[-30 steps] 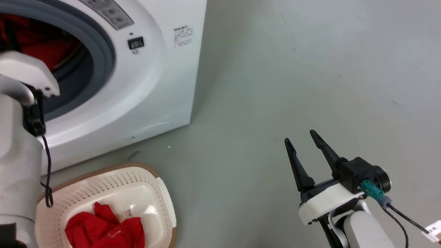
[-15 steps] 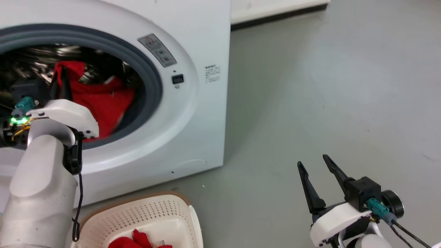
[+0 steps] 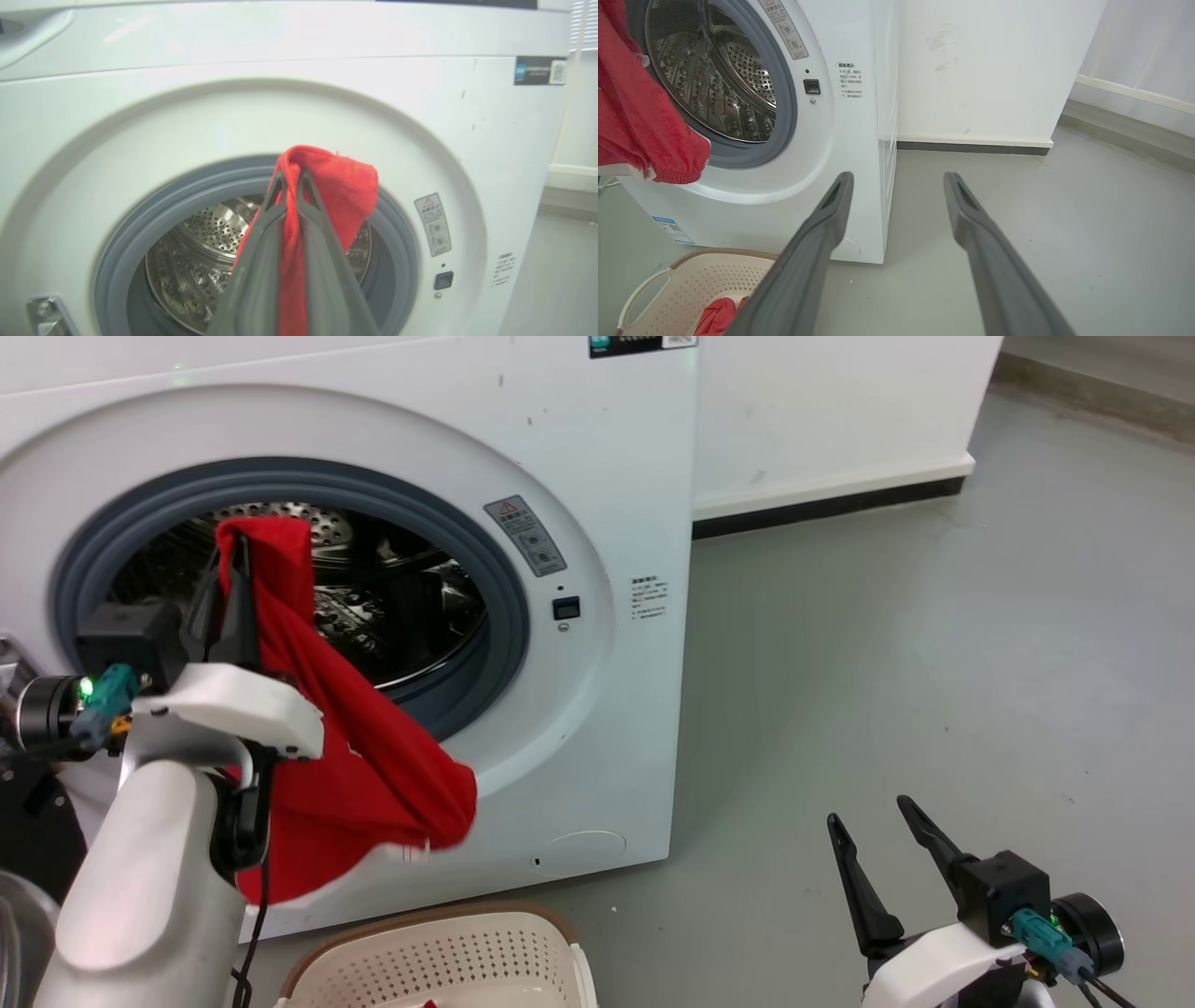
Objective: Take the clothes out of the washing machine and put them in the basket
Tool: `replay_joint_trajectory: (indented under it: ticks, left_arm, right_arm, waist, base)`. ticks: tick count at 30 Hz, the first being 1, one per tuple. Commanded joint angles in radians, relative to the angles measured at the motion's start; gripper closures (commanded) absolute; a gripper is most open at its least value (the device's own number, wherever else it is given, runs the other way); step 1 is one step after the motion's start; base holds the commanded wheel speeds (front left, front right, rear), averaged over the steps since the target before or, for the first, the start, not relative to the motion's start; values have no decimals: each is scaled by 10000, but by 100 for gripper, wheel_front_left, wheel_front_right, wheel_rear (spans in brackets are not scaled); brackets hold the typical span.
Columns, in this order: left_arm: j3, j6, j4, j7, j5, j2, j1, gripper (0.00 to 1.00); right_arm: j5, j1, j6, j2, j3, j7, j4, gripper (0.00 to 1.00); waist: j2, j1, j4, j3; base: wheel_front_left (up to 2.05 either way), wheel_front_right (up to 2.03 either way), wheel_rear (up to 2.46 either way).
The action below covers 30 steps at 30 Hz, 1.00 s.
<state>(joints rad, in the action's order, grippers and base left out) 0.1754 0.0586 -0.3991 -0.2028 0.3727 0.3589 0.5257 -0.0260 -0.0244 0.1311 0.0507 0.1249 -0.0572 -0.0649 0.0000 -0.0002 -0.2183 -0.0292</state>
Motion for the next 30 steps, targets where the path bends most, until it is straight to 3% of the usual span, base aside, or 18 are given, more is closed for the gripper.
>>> replay_joint_trajectory:
  ticks: [1,9,16,22,30]
  left_arm:
    - [2,119,716,129,20,36,-391,100]
    - [125,851,3989,1186,-25,196,-2465,100]
    - [454,1260,4989,1793,292,-159,-4271,100]
    - [955,1200,4132,1857,597,-589,-5252,100]
    - [1209,627,965,591,1032,-1400,-4989,100]
  right_arm:
    - [51,-200,-7,-12,-29,57,137,0]
    - [8,-400,-9,-12,-36,147,306,0]
    - [31,-251,-9,-12,2,160,284,0]
    - [-21,67,-9,-12,102,116,240,0]
    - [-65,706,-7,-12,277,-88,141,0]
  waist:
    - [0,2,160,-106]
    - [0,2,294,-71]
    - [0,2,282,156]
    - [0,2,251,630]
    - [0,2,-58,1597]
  base:
    - [0,0,0]
    - [0,0,0]
    - [0,0,0]
    - [0,0,0]
    - [0,0,0]
